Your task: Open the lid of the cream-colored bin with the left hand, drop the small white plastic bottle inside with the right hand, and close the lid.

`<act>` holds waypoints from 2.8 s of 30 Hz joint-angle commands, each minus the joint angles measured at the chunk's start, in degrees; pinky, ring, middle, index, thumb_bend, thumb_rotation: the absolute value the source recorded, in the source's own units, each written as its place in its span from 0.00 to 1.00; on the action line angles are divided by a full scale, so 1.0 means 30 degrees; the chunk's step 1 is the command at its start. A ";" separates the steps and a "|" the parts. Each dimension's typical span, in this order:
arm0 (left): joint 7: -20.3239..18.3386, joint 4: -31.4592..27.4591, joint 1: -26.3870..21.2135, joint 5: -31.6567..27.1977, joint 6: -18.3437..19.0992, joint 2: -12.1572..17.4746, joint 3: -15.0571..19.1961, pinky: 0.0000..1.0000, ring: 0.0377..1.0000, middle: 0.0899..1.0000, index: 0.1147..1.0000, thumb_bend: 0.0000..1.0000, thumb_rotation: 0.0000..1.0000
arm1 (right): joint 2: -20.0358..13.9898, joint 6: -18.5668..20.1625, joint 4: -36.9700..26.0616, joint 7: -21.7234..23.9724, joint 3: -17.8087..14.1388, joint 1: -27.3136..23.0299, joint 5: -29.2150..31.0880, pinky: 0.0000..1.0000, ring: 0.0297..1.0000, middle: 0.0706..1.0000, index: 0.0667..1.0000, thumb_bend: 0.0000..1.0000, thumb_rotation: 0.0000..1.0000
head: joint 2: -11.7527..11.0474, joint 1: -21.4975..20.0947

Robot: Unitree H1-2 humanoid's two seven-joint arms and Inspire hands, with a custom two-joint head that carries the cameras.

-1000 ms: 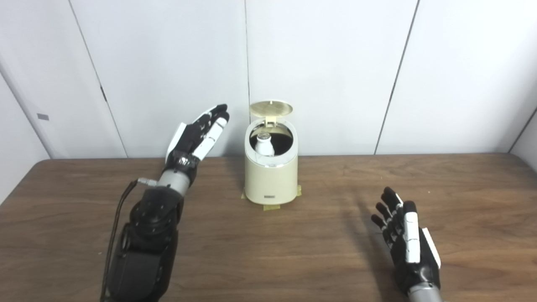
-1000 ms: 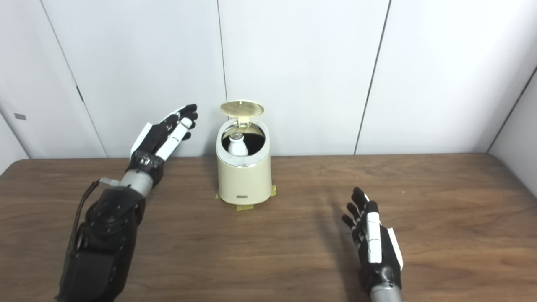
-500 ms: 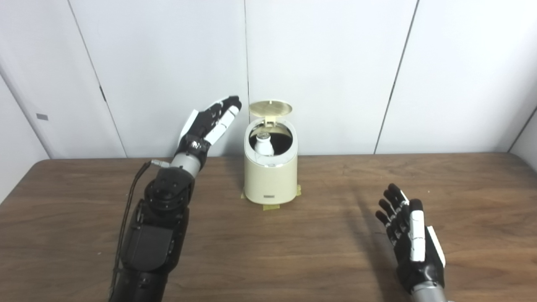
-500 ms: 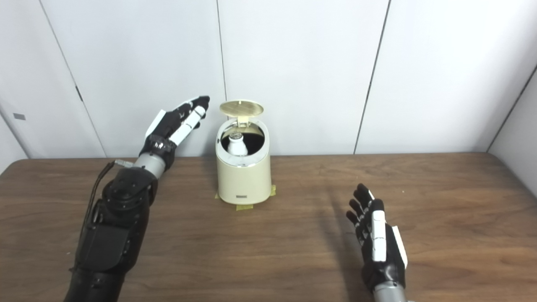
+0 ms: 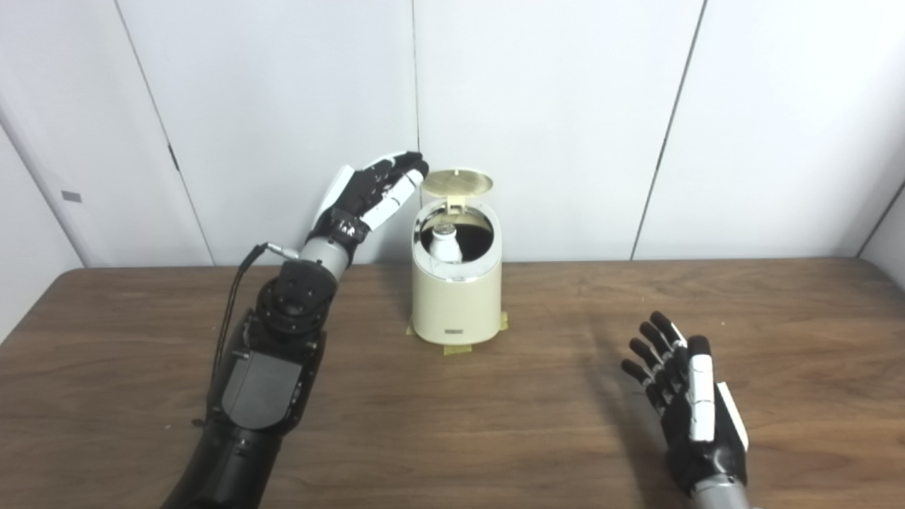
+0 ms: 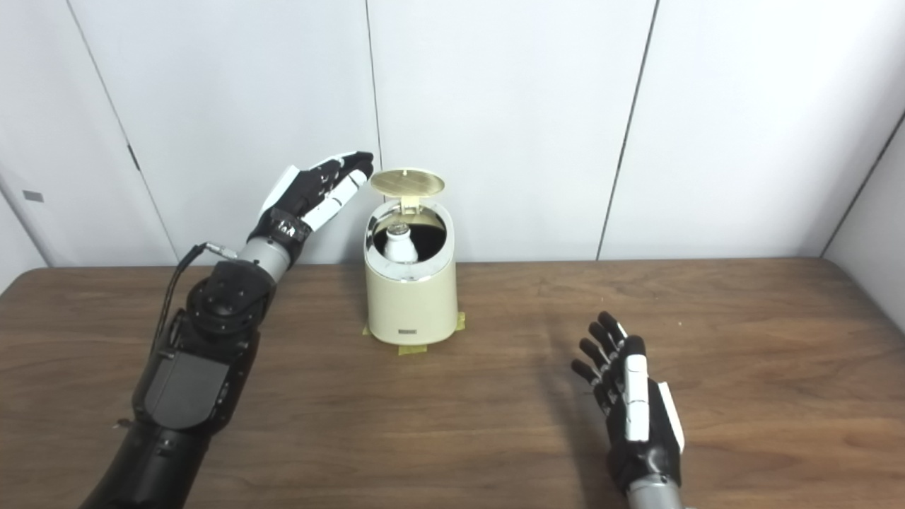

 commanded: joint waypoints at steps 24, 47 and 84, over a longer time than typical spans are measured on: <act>-0.0605 -0.0794 -0.1627 0.8464 -0.3453 0.2037 -0.4568 0.79 0.89 0.87 0.79 0.51 0.83 | -0.0096 0.0138 -0.0427 -0.0151 0.0245 -0.0412 -0.0723 0.74 0.87 0.89 0.91 0.58 1.00 | 0.0306 -0.0063; -0.2674 -0.1716 -0.1614 1.4624 -0.4504 0.3519 -0.6434 0.81 0.84 0.78 0.72 0.53 0.86 | -0.0394 0.0859 -0.1142 -0.0078 0.0277 -0.0497 -0.0922 0.72 0.85 0.86 0.88 0.59 0.98 | 0.0990 -0.0159; -0.7918 -0.2286 -0.0093 1.9610 -0.5709 0.3945 -0.8495 0.95 0.90 0.83 0.75 0.57 0.97 | -0.0590 0.2188 -0.2476 -0.0103 0.1112 -0.0589 -0.2510 0.71 0.83 0.82 0.77 0.56 1.00 | 0.1629 -0.0842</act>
